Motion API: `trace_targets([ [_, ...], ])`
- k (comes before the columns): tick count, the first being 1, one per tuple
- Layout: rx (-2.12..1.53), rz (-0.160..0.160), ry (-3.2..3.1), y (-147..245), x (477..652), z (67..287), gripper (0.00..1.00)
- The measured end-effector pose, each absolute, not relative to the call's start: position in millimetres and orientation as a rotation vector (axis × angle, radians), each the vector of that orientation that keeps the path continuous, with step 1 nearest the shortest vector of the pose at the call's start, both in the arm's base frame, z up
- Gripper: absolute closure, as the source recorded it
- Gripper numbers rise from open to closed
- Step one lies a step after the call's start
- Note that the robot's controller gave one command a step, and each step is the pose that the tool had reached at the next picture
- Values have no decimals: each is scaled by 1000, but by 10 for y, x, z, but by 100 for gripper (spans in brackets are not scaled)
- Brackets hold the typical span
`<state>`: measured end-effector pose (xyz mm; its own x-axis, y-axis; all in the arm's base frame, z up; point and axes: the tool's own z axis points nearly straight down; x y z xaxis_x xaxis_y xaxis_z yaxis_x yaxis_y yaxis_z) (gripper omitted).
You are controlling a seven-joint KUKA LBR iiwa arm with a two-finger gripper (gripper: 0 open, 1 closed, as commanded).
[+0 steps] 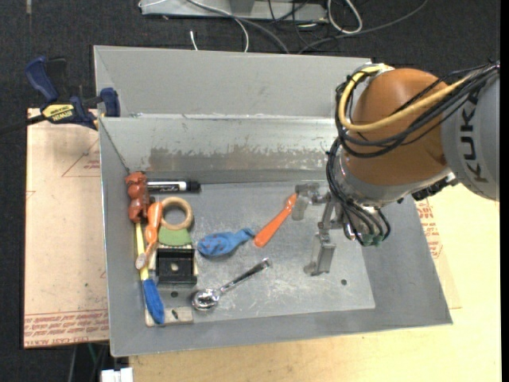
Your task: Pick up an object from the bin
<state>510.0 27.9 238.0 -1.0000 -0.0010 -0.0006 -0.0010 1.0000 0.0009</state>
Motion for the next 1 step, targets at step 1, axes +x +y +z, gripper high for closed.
trace_targets([
  [1, -70, 3, 3135, 878, 5382, 1555, 0],
])
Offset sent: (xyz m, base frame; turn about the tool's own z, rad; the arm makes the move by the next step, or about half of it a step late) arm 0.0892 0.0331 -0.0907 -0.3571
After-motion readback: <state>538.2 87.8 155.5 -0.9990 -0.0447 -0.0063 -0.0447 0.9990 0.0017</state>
